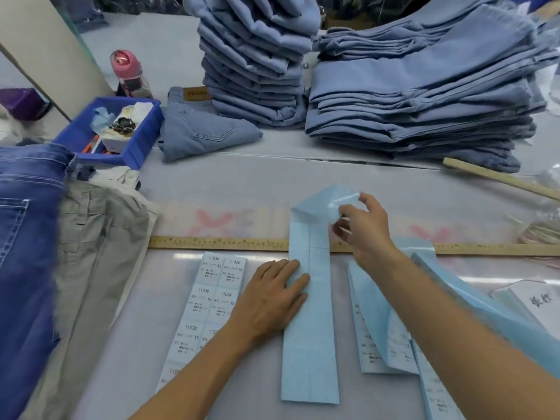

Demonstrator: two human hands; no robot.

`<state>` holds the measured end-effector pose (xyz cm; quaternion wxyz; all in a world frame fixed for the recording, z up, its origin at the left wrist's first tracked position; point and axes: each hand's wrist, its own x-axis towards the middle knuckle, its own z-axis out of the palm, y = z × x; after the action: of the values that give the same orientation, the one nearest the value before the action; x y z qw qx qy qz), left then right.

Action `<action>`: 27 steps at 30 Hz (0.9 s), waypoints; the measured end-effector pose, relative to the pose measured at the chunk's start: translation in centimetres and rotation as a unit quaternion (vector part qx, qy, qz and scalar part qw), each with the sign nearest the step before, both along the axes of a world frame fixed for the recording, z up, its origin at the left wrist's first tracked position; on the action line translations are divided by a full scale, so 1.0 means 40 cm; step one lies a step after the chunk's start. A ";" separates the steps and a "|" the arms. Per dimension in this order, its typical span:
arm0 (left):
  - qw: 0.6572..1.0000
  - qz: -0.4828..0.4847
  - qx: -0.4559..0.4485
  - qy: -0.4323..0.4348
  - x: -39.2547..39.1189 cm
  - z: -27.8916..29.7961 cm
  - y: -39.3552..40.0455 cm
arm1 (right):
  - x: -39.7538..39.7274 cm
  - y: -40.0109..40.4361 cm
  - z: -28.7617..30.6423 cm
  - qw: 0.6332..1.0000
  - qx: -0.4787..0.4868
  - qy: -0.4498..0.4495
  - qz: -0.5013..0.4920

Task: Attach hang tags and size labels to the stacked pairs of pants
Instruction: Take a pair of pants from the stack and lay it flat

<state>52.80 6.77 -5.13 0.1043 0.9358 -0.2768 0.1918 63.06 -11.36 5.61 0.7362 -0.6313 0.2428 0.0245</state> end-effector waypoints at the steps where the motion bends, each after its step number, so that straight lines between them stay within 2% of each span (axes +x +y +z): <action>1: 1.000 0.009 -0.010 -0.009 -0.002 0.003 -0.001 | -0.067 0.009 0.005 1.000 0.024 0.016 0.001; 4: 0.997 0.032 -0.069 -0.034 -0.014 0.015 -0.003 | -0.277 0.024 -0.001 0.991 0.087 0.103 0.010; 6: 0.977 0.091 -0.192 0.003 -0.029 0.033 -0.005 | -0.394 0.023 -0.006 0.982 0.106 0.157 0.024; 7: 0.948 0.143 -0.281 0.042 -0.036 0.048 -0.004 | -0.440 0.020 -0.007 0.978 0.103 0.177 0.041; 8: 0.900 0.196 -0.379 0.095 -0.042 0.067 -0.001 | -0.481 0.015 -0.007 0.974 0.096 0.197 0.064; 10: 0.768 0.241 -0.549 0.224 -0.041 0.106 0.011 | -0.539 -0.001 0.000 0.960 0.077 0.244 0.112; 11: 0.711 0.234 -0.603 0.277 -0.037 0.119 0.020 | -0.558 -0.012 0.007 0.953 0.066 0.262 0.134; 12: 0.675 0.216 -0.630 0.318 -0.032 0.129 0.030 | -0.572 -0.024 0.014 0.947 0.055 0.276 0.154; 13: 0.664 0.192 -0.630 0.355 -0.028 0.135 0.037 | -0.583 -0.038 0.023 0.940 0.040 0.287 0.179; 14: 0.672 0.171 -0.607 0.387 -0.026 0.137 0.040 | -0.592 -0.054 0.032 0.932 0.017 0.292 0.214; 16: 0.726 0.149 -0.521 0.424 -0.032 0.137 0.027 | -0.607 -0.079 0.049 0.904 -0.072 0.279 0.316; 18: 0.780 0.147 -0.439 0.421 -0.046 0.123 0.004 | -0.616 -0.084 0.053 0.852 -0.184 0.273 0.407; 19: 0.792 0.151 -0.424 0.413 -0.055 0.119 -0.007 | -0.628 -0.083 0.050 0.821 -0.227 0.273 0.446; 20: 0.794 0.157 -0.424 0.406 -0.063 0.113 -0.015 | -0.644 -0.087 0.043 0.811 -0.247 0.252 0.466; 22: 0.777 0.166 -0.445 0.413 -0.077 0.106 -0.022 | -0.661 -0.093 0.029 0.802 -0.248 0.217 0.498; 24: 0.758 0.154 -0.461 0.436 -0.092 0.104 -0.018 | -0.649 -0.089 0.044 0.770 -0.270 0.227 0.531; 25: 0.764 0.147 -0.450 0.439 -0.101 0.108 -0.013 | -0.645 -0.097 0.055 0.756 -0.287 0.232 0.541; 27: 0.808 0.140 -0.382 0.426 -0.121 0.115 -0.005 | -0.624 -0.126 0.072 0.749 -0.333 0.219 0.529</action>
<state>47.98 6.56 -0.54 0.5329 0.8367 0.0255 -0.1238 38.10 -16.41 8.48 0.2754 -0.8411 0.0170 0.4652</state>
